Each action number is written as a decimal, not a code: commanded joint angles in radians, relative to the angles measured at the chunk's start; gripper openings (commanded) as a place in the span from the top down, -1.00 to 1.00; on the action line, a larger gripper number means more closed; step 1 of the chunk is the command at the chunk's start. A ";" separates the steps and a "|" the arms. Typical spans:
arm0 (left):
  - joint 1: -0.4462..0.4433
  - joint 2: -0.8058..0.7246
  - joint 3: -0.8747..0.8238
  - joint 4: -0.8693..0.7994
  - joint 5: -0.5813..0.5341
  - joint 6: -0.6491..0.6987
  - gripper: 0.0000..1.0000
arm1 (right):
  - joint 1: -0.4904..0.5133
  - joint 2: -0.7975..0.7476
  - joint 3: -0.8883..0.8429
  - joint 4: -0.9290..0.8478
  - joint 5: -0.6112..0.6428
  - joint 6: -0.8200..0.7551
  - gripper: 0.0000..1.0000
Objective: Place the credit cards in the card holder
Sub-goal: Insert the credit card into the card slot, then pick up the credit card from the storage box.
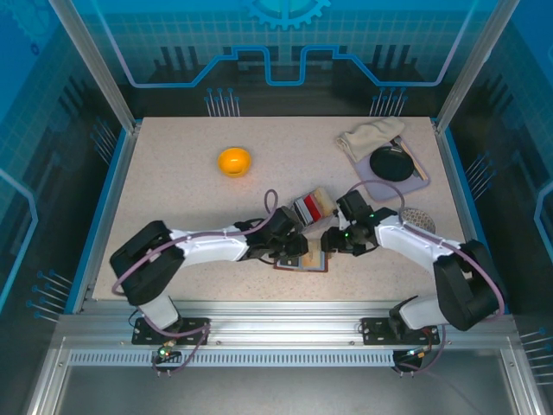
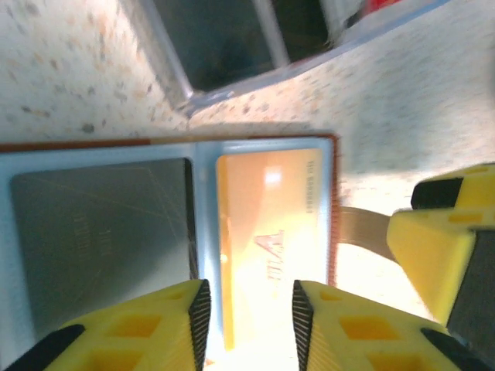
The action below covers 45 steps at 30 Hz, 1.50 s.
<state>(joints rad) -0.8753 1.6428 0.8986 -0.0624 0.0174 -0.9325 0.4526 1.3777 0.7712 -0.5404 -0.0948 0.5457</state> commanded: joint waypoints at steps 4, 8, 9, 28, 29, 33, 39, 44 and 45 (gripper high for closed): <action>0.103 -0.132 -0.056 0.002 -0.032 -0.013 0.12 | -0.019 -0.068 0.159 -0.120 0.075 -0.106 -0.11; 0.212 -0.131 -0.091 0.046 0.040 -0.069 0.09 | 0.046 0.003 0.259 -0.109 0.081 -0.173 0.04; 0.235 -0.123 -0.098 0.061 0.059 -0.083 0.08 | 0.068 0.032 0.292 -0.121 0.108 -0.187 0.06; 0.354 -0.035 -0.116 0.127 0.143 -0.173 -0.12 | 0.333 0.556 0.753 -0.314 0.604 -0.300 0.14; 0.358 -0.036 -0.119 0.128 0.142 -0.175 -0.13 | 0.335 0.570 0.765 -0.321 0.612 -0.301 0.13; 0.366 -0.055 -0.143 0.128 0.122 -0.190 -0.13 | 0.340 0.613 0.787 -0.331 0.633 -0.303 0.10; 0.380 -0.072 -0.156 0.111 0.118 -0.187 -0.14 | 0.348 0.659 0.802 -0.334 0.656 -0.308 0.09; 0.380 -0.076 -0.159 0.111 0.122 -0.186 -0.14 | 0.359 0.656 0.801 -0.346 0.759 -0.297 0.09; 0.380 -0.076 -0.161 0.110 0.121 -0.187 -0.14 | 0.359 0.651 0.798 -0.346 0.771 -0.298 0.09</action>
<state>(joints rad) -0.5030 1.5955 0.7544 0.0578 0.1390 -1.1061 0.7979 2.0274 1.5459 -0.8494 0.5896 0.2451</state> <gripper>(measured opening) 0.569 0.454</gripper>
